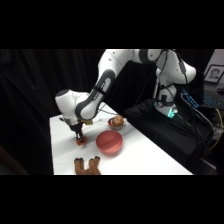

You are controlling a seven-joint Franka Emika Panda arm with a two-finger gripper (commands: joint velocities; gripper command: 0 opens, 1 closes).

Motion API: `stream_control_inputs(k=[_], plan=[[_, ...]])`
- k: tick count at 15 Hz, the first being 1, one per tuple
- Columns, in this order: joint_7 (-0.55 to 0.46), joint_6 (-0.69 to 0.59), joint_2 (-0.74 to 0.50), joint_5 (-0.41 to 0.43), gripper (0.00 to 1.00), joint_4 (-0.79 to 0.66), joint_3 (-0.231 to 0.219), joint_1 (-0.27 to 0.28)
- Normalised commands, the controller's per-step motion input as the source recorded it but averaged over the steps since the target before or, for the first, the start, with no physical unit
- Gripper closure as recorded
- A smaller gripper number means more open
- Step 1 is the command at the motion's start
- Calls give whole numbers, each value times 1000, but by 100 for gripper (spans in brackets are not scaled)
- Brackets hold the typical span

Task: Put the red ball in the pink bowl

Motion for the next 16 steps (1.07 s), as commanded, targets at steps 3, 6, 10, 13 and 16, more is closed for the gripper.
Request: stream_control_inputs(k=[3, 6, 10, 13, 16], plan=[[13, -139, -157, -19, 95, -19, -20, -10], [6, -203, -289, -44, 95, -96, -29, 1], [-14, -295, -395, -75, 95, -182, -28, 19], [-47, -257, -473, -110, 95, -288, -14, 59], [-43, -184, -499, -100, 95, -368, 14, 80]])
